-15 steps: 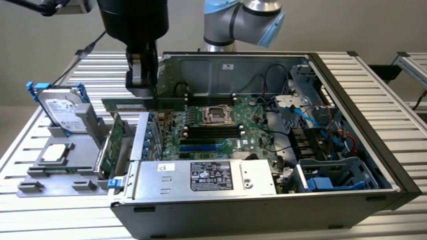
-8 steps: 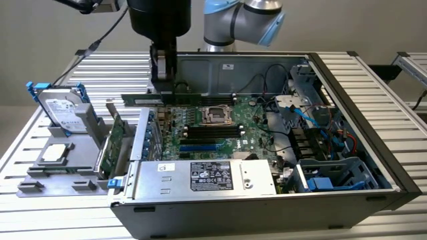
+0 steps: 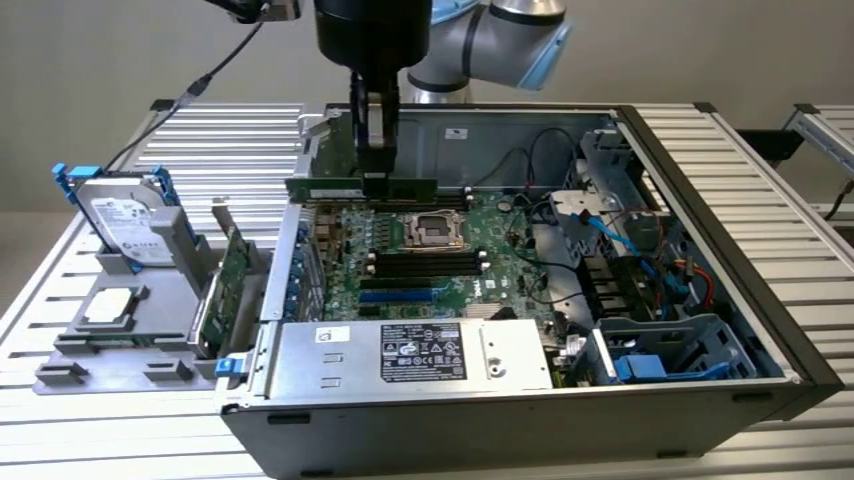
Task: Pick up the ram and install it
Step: 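Pick up the ram and move it above insertion slot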
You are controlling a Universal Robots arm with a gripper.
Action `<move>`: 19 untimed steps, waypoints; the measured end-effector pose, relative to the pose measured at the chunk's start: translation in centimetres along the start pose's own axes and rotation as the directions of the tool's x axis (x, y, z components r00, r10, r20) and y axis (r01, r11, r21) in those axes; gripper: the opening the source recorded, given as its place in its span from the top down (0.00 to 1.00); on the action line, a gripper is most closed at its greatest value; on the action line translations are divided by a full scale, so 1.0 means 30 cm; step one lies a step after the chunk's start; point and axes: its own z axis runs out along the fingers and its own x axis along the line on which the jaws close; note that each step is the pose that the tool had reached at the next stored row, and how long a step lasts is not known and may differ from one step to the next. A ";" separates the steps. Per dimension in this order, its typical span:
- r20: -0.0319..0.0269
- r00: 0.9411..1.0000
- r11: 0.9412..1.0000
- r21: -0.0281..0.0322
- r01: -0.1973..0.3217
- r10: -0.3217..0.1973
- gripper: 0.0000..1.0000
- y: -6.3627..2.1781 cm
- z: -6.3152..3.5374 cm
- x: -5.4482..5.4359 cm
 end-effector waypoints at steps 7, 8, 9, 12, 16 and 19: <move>0.000 1.000 1.000 0.000 0.000 0.000 0.86 -0.096 0.006 -0.041; 0.000 1.000 1.000 0.000 0.000 0.000 0.86 -0.109 0.007 -0.047; 0.000 1.000 1.000 0.000 0.000 0.000 0.86 -0.123 0.008 -0.053; 0.000 1.000 1.000 0.000 0.000 0.000 0.86 -0.160 0.015 -0.072; 0.000 1.000 1.000 0.000 0.000 0.000 0.86 -0.194 0.034 -0.105; 0.000 1.000 1.000 0.000 0.000 0.000 0.86 -0.215 0.052 -0.135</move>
